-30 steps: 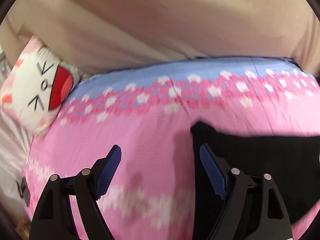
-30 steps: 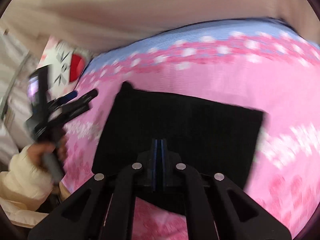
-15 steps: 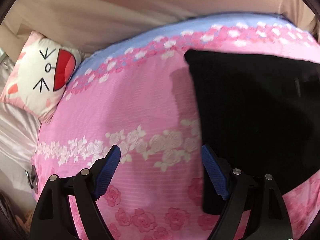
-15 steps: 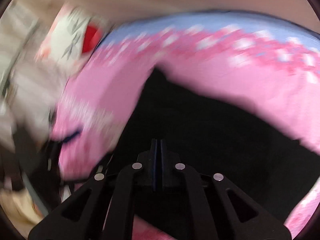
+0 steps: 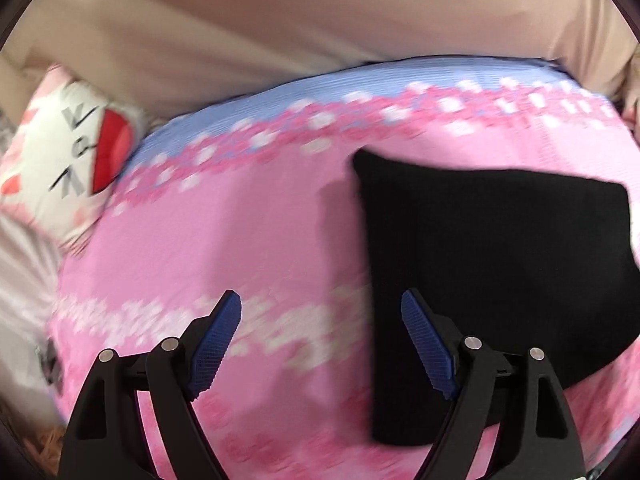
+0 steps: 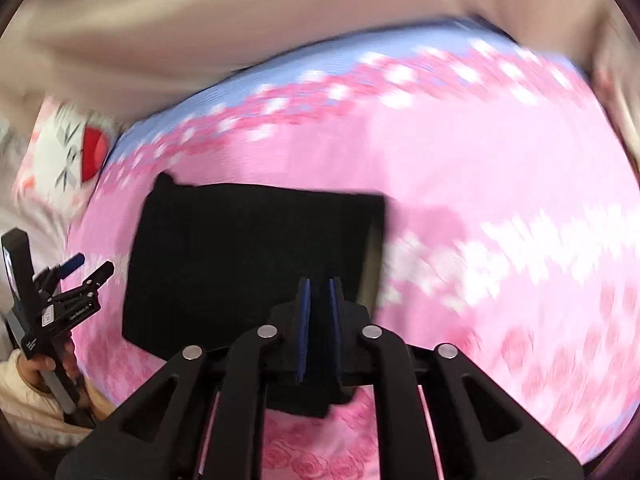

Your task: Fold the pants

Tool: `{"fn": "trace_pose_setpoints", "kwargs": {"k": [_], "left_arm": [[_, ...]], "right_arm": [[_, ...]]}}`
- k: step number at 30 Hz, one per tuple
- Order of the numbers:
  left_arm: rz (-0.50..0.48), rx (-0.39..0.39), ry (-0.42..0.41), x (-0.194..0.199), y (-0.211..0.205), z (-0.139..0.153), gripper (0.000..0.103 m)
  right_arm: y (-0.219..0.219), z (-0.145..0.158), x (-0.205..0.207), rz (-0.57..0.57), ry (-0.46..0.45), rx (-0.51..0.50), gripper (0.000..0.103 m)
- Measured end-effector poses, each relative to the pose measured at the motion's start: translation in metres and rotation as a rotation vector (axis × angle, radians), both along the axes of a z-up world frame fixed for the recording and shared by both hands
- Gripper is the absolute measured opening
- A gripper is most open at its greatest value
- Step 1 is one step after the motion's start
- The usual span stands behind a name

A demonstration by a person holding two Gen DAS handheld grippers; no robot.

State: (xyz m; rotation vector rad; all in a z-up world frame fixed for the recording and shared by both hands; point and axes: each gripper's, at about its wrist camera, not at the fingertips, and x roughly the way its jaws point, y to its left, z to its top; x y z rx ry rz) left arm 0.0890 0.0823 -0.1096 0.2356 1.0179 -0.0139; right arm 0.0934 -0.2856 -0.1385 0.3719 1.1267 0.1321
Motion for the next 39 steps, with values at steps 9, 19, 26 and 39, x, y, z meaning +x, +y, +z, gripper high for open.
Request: {"fn": "trace_pose_setpoints", "kwargs": {"k": [9,19,26,39], "left_arm": [[-0.02,0.173,0.0,0.032,-0.05,-0.035,0.089],[0.012,0.285,-0.055,0.034,-0.063,-0.044,0.098],[0.022,0.225,-0.031,0.032,-0.053,-0.039,0.098],[0.017,0.226,-0.006,0.013,-0.057,-0.04,0.098]], "right_arm": [[0.018,-0.031,0.044,0.027,0.009,0.08,0.02],[-0.034,-0.024,0.049,-0.073,0.005,-0.003,0.0],[-0.029,-0.037,0.028,-0.012,0.04,0.012,0.029],[0.036,-0.016,0.013,0.307,-0.053,-0.041,0.029]]}}
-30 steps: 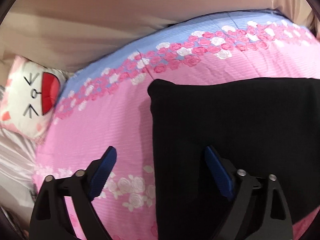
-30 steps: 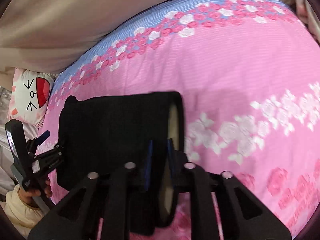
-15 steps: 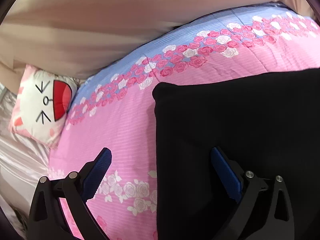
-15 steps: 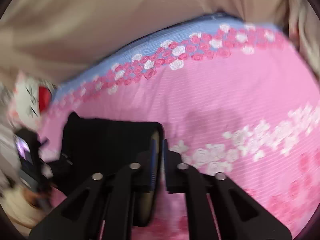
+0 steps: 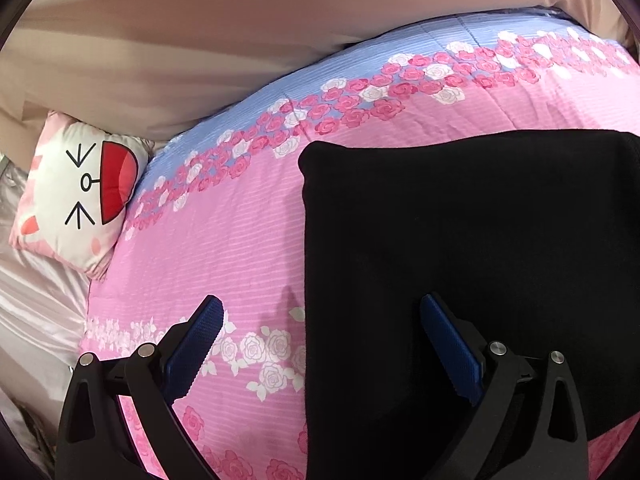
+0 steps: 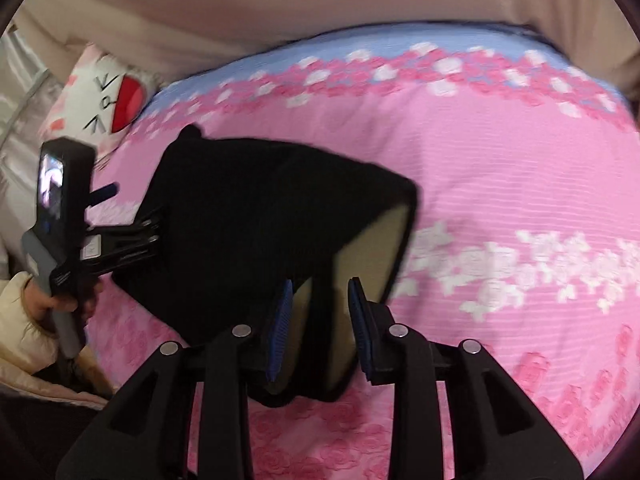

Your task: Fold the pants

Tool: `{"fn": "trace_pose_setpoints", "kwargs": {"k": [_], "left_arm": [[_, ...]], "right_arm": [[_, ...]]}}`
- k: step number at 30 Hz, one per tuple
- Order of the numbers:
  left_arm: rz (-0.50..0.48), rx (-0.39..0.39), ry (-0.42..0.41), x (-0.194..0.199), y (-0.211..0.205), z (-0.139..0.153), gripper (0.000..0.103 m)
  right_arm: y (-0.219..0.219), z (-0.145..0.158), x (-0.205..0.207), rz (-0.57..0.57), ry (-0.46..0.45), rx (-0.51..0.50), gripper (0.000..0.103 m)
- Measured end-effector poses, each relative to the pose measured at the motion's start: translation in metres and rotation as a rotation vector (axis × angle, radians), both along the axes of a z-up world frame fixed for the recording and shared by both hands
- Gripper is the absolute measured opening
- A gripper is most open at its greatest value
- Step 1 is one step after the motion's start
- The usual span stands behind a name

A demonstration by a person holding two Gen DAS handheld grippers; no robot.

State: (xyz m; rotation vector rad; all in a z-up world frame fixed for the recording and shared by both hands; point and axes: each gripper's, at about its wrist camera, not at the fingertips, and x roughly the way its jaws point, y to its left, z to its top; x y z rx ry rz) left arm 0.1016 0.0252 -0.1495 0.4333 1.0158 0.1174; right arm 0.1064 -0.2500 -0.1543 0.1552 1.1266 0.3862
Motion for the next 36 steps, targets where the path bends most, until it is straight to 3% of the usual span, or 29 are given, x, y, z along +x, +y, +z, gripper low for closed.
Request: {"fn": "trace_pose_setpoints", "kwargs": {"k": [4,6,7,8,10,15,19,20,21,22,24,27,30,32,34,36], "left_arm": [[0.003,0.011,0.007,0.002,-0.001,-0.001,0.098],[0.0,0.022,0.005,0.002,-0.002,-0.001,0.098],[0.0,0.025,0.004,0.002,-0.002,-0.001,0.098],[0.001,0.027,0.004,0.002,-0.002,-0.002,0.098],[0.003,0.023,0.006,0.002,-0.002,-0.002,0.098],[0.006,0.034,-0.001,0.001,-0.001,-0.002,0.098],[0.018,0.049,-0.006,0.001,-0.003,-0.001,0.098],[0.024,0.044,-0.003,0.002,-0.002,-0.001,0.098],[0.029,0.039,0.0,0.002,-0.002,-0.001,0.098],[0.034,0.031,0.004,0.003,-0.001,-0.001,0.098],[0.046,0.013,0.015,0.004,0.001,-0.001,0.098],[0.04,-0.011,0.037,0.006,0.002,-0.001,0.098],[0.022,-0.051,0.051,0.006,-0.001,-0.003,0.098],[0.02,-0.013,0.037,0.005,-0.007,-0.005,0.098],[0.017,-0.001,0.03,0.004,-0.01,-0.005,0.098],[0.023,-0.001,0.031,0.005,-0.01,-0.005,0.098]], "right_arm": [[-0.005,-0.019,0.022,0.023,0.057,0.156,0.03],[-0.004,-0.022,0.027,0.05,0.074,0.156,0.029],[-0.006,-0.02,0.026,0.065,0.071,0.163,0.024],[-0.013,-0.019,0.025,0.076,0.066,0.207,0.013],[-0.034,-0.022,0.022,0.073,0.095,0.315,0.01],[-0.034,-0.035,0.027,0.12,0.155,0.33,0.014],[-0.007,-0.027,0.032,0.2,0.136,0.292,0.041],[-0.002,-0.026,0.032,0.213,0.125,0.285,0.041],[0.002,-0.026,0.033,0.222,0.107,0.263,0.039],[0.004,-0.028,0.035,0.222,0.109,0.229,0.018],[-0.004,-0.022,0.035,0.204,0.099,0.249,0.009],[-0.027,-0.005,0.03,0.158,0.028,0.251,0.007],[-0.04,-0.039,0.033,0.098,0.11,0.222,0.007],[-0.038,-0.035,0.033,0.077,0.074,0.23,0.008],[-0.039,-0.045,0.033,0.059,0.093,0.246,0.012],[-0.043,-0.037,0.028,0.033,0.095,0.253,0.016]]}}
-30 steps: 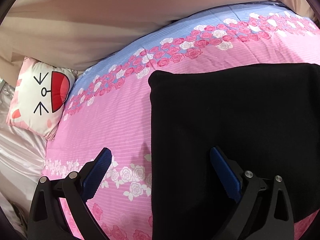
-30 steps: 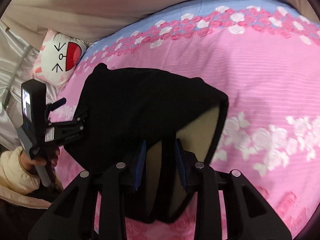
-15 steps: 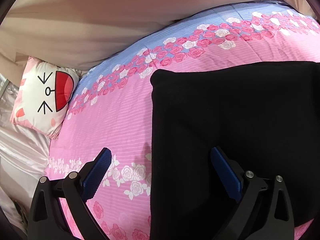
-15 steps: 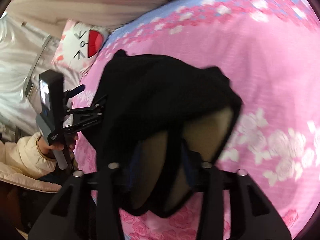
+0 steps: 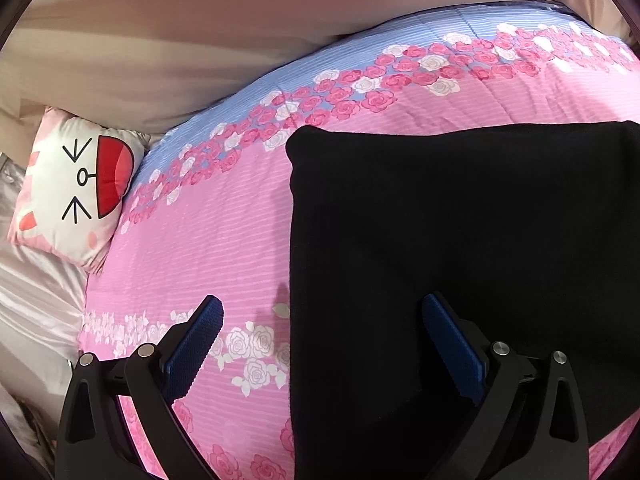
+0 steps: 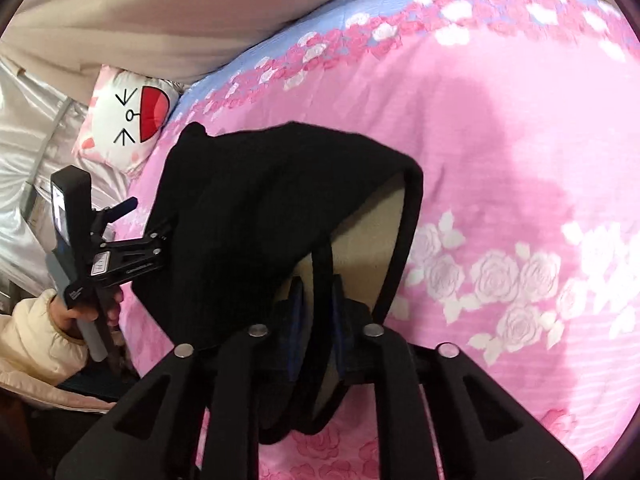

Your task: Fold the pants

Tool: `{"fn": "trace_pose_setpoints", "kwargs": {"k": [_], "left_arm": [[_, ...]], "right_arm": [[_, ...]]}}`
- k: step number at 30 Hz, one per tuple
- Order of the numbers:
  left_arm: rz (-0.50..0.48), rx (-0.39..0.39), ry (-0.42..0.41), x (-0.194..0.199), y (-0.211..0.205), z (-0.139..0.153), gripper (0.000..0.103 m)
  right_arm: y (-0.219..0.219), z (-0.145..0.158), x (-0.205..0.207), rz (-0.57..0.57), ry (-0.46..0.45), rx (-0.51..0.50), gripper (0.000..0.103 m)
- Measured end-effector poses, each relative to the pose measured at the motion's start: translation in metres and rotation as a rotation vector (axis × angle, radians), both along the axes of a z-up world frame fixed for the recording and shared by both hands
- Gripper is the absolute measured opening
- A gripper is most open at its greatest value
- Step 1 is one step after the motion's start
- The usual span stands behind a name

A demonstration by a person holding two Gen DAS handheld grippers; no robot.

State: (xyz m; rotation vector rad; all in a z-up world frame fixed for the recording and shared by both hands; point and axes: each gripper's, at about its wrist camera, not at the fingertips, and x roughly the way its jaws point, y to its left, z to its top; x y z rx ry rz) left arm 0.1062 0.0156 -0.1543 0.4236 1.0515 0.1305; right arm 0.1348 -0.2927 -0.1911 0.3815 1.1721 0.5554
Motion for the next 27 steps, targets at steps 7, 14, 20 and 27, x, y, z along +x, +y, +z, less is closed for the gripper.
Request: {"fn": "trace_pose_setpoints", "kwargs": {"k": [7,14,20,27], "left_arm": [[0.011,-0.03,0.023,0.004,0.005,0.001,0.098],[-0.004,-0.048,0.032,0.004,0.007,0.001,0.098],[-0.016,-0.098,0.04,0.005,0.016,0.0,0.098],[0.02,-0.155,-0.001,-0.013,0.035,0.016,0.098]], "right_arm": [[0.001,0.082,-0.046,-0.197,-0.16,-0.088,0.019],[0.113,0.036,-0.008,0.049,-0.103,-0.182,0.018],[-0.009,0.047,0.001,-0.387,-0.078,-0.371,0.014],[0.026,0.06,-0.007,-0.215,-0.069,-0.144,0.015]]}}
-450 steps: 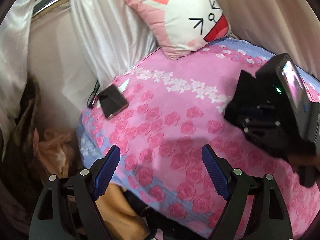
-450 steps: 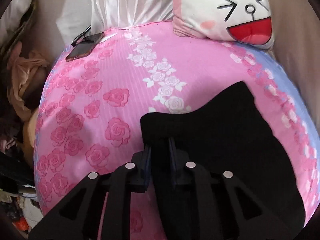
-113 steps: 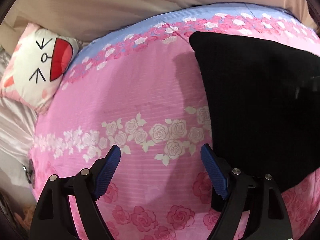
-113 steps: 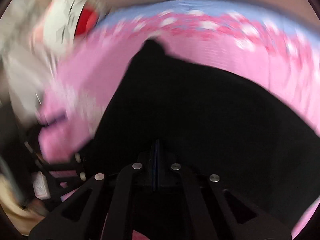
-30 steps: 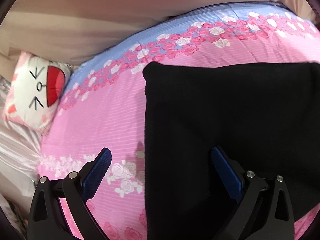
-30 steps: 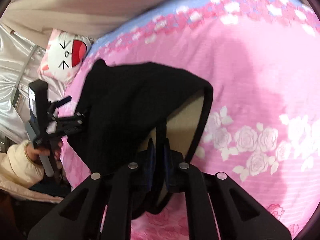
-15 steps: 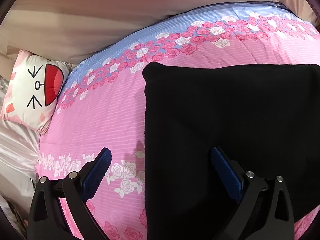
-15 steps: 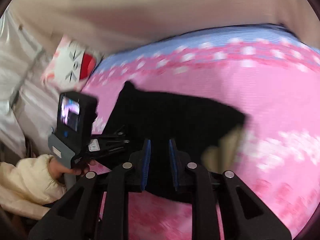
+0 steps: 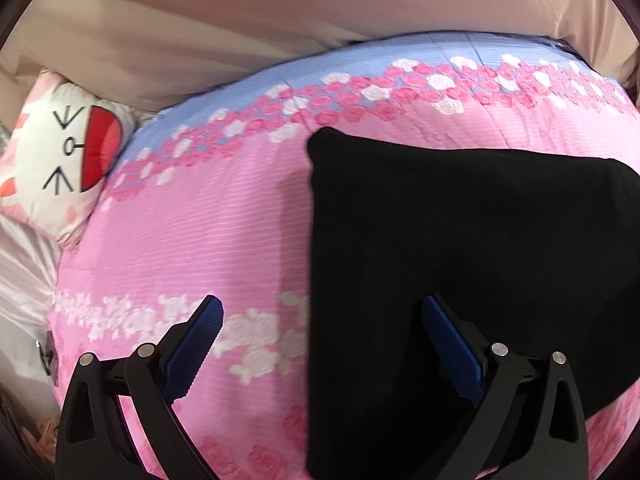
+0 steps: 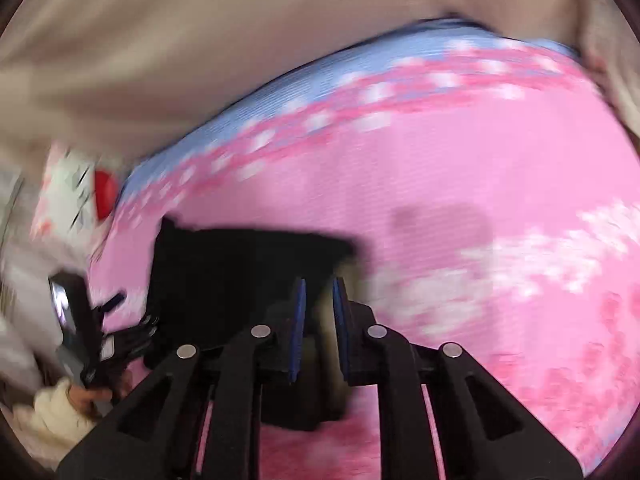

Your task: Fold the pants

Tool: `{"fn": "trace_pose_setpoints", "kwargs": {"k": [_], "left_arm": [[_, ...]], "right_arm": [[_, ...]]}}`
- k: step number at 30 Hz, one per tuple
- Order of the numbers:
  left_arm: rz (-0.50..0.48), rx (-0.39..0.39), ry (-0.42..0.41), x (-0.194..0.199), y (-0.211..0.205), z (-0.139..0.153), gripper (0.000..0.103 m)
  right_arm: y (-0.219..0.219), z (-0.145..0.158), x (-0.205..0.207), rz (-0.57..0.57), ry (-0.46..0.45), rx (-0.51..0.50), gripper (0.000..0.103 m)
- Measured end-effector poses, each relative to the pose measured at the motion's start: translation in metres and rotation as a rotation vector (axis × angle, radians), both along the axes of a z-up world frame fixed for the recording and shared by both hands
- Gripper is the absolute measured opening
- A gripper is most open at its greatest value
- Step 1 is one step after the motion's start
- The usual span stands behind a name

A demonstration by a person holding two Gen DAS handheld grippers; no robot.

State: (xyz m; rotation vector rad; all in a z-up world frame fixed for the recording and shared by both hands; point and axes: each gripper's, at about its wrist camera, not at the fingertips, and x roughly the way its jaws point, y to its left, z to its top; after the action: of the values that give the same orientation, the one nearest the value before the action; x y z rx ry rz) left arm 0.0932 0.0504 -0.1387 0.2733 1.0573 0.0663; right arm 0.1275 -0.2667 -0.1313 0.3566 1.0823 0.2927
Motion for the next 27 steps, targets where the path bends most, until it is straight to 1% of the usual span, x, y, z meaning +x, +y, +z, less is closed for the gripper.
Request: {"fn": "trace_pose_setpoints", "kwargs": {"k": [1,2,3,4,5,6,7,8,9,10,12,13,14,15,16,17,18,19,20,21,22,23,24,25,26,27], "left_arm": [[-0.003,0.003,0.01,-0.002,0.002,-0.002,0.098],[-0.012,0.007,0.025,-0.005,0.003,-0.006,0.098],[-0.018,0.011,0.026,-0.006,0.004,-0.007,0.098],[-0.03,0.011,0.024,-0.007,0.003,-0.007,0.098],[-0.041,0.02,0.023,-0.007,0.002,-0.006,0.098],[-0.048,0.043,0.015,-0.008,0.0,-0.005,0.098],[-0.055,0.05,0.01,-0.008,-0.001,-0.004,0.098],[-0.058,0.051,0.008,-0.009,-0.001,-0.004,0.098],[-0.052,0.045,0.008,-0.009,0.0,-0.006,0.098],[-0.042,0.034,0.01,-0.009,0.002,-0.007,0.098],[-0.021,0.017,0.017,-0.008,0.003,-0.008,0.098],[-0.018,0.015,0.02,-0.007,0.003,-0.008,0.098],[-0.021,0.019,0.022,-0.006,0.002,-0.008,0.098],[-0.028,0.027,0.023,-0.006,0.001,-0.008,0.098],[-0.035,0.032,0.024,-0.006,0.001,-0.008,0.098],[-0.041,0.034,0.023,-0.006,0.001,-0.008,0.098],[-0.044,0.033,0.02,-0.007,0.002,-0.008,0.098],[-0.043,0.025,0.018,-0.007,0.002,-0.009,0.098],[-0.041,0.015,0.016,-0.007,0.002,-0.011,0.098],[-0.039,0.011,0.018,-0.007,0.002,-0.013,0.098],[-0.033,0.026,0.017,-0.006,0.001,-0.012,0.098],[-0.034,0.027,0.015,-0.007,0.002,-0.008,0.098],[-0.033,0.019,0.007,-0.01,0.005,-0.002,0.098],[-0.025,0.017,-0.002,-0.014,0.009,0.003,0.098],[-0.02,0.017,-0.001,-0.017,0.012,0.005,0.098],[-0.012,0.004,0.003,-0.021,0.017,0.006,0.098]], "right_arm": [[0.01,-0.01,0.005,0.03,0.006,-0.001,0.019],[0.016,-0.024,0.015,0.034,0.028,-0.062,0.028],[0.011,-0.035,0.018,0.004,0.054,-0.134,0.029],[0.001,-0.04,0.02,-0.037,0.086,-0.147,0.038],[-0.017,-0.034,0.018,-0.097,0.087,-0.093,0.039],[-0.031,-0.023,0.013,-0.135,0.061,-0.069,0.04],[-0.039,-0.017,0.011,-0.142,0.046,-0.056,0.046],[-0.045,-0.012,0.01,-0.135,0.04,-0.014,0.061],[-0.047,-0.015,0.012,-0.116,0.055,0.034,0.065],[-0.045,-0.021,0.017,-0.089,0.076,0.087,0.065],[-0.039,-0.032,0.025,-0.08,0.093,0.102,0.065],[-0.033,-0.038,0.03,-0.067,0.1,0.101,0.059],[-0.023,-0.045,0.037,-0.027,0.116,0.091,0.03],[-0.016,-0.041,0.041,-0.013,0.115,0.03,0.021],[-0.009,-0.028,0.042,0.001,0.06,-0.016,0.01],[-0.009,-0.017,0.037,-0.002,0.02,-0.03,0.003],[-0.015,-0.014,0.037,-0.014,-0.008,-0.049,0.003],[-0.018,-0.023,0.04,-0.014,0.021,-0.093,0.005],[-0.019,-0.041,0.043,0.008,0.096,-0.161,0.009],[-0.02,-0.046,0.042,-0.01,0.125,-0.235,0.007],[-0.019,-0.04,0.039,-0.038,0.113,-0.293,0.009],[-0.013,-0.016,0.031,-0.059,0.035,-0.271,0.009],[-0.005,0.002,0.025,-0.054,-0.024,-0.213,0.009],[0.01,0.019,0.021,-0.021,-0.071,-0.131,0.011],[0.027,0.027,0.02,0.025,-0.083,-0.07,0.011],[0.052,0.03,0.021,0.1,-0.075,-0.011,0.011]]}}
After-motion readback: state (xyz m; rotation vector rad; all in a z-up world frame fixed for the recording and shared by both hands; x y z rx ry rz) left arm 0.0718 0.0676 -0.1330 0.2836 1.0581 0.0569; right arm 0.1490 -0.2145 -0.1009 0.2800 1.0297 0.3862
